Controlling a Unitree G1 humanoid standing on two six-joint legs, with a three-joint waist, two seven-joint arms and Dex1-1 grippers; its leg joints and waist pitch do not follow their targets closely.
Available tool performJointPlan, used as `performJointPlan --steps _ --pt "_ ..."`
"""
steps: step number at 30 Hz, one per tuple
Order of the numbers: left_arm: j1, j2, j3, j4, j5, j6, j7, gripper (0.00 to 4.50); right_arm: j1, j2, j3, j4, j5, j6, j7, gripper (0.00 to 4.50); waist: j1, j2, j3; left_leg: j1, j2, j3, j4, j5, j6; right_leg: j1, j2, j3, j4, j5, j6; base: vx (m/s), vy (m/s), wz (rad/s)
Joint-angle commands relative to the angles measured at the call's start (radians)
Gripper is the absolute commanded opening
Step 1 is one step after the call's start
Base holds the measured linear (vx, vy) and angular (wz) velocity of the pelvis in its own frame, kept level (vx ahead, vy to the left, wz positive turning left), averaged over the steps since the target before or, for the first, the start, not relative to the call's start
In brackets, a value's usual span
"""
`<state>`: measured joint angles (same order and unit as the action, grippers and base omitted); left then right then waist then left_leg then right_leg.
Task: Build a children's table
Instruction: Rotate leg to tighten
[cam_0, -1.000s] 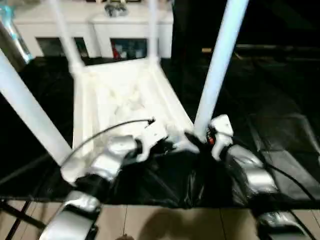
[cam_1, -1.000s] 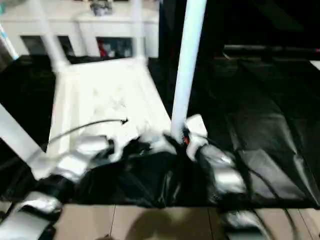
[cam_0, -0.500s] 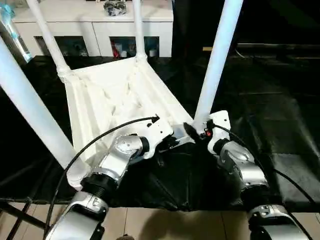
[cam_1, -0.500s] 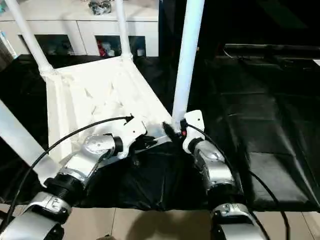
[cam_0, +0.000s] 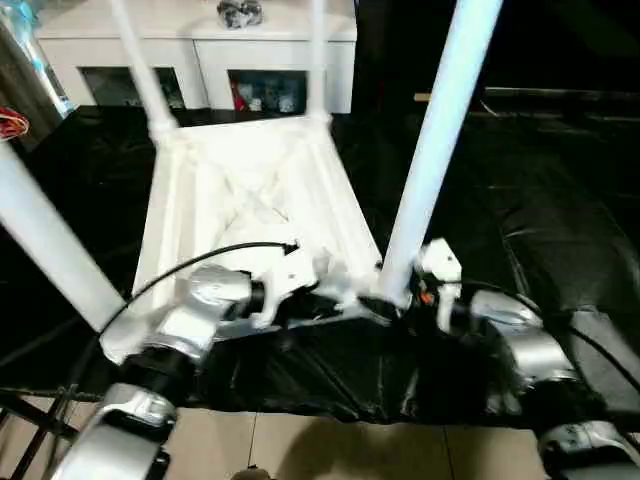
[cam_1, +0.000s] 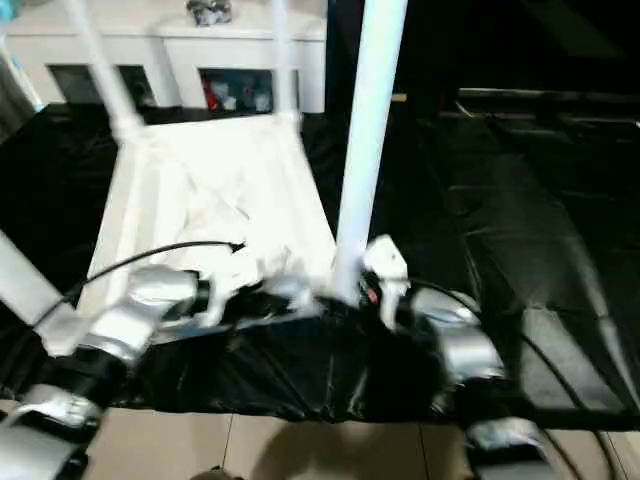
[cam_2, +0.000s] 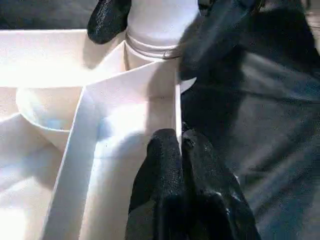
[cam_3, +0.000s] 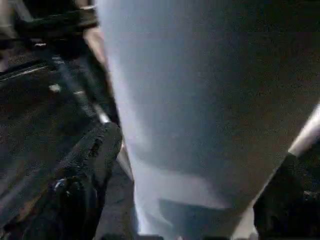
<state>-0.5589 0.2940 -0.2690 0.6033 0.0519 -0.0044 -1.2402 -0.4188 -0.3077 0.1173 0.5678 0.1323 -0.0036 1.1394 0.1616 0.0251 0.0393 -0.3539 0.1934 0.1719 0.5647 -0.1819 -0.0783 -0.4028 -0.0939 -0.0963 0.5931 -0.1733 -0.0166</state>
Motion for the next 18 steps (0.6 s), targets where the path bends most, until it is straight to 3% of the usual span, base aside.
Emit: performJointPlan --steps 1,3,5,18 --pt "-0.020 -0.018 -0.031 -0.038 -0.028 -0.023 -0.044 0.00 0.021 0.005 0.093 -0.046 0.014 0.021 0.113 3.75 0.001 -0.013 -0.057 -0.004 0.040 -0.004 -0.057 -0.188 0.095 0.056 -0.063 0.050 -0.067 -0.237 -0.193 0.000 0.000 0.00" --pt "-0.027 -0.010 -0.030 -0.029 -0.032 -0.030 -0.067 0.00 0.034 -0.016 0.115 -0.071 0.014 0.029 0.166 3.75 0.011 -0.013 -0.056 0.002 0.043 -0.003 -0.058 -0.197 0.091 0.051 -0.065 0.052 -0.071 -0.262 -0.188 0.000 0.000 0.00" --pt "-0.031 -0.006 -0.029 -0.026 -0.036 -0.029 -0.081 0.00 0.041 -0.030 0.126 -0.089 0.018 0.040 0.199 3.75 0.012 -0.013 -0.057 -0.001 0.044 -0.005 -0.059 -0.193 0.086 0.053 -0.065 0.052 -0.066 -0.241 -0.196 0.000 0.000 0.00" --pt "-0.038 0.021 -0.037 -0.003 -0.044 -0.040 -0.151 0.00 0.063 -0.072 0.162 -0.161 0.030 0.082 0.285 2.65 0.022 -0.017 -0.058 -0.001 0.042 -0.006 -0.057 -0.186 0.078 0.054 -0.066 0.052 -0.067 -0.266 -0.179 0.000 0.000 0.00"
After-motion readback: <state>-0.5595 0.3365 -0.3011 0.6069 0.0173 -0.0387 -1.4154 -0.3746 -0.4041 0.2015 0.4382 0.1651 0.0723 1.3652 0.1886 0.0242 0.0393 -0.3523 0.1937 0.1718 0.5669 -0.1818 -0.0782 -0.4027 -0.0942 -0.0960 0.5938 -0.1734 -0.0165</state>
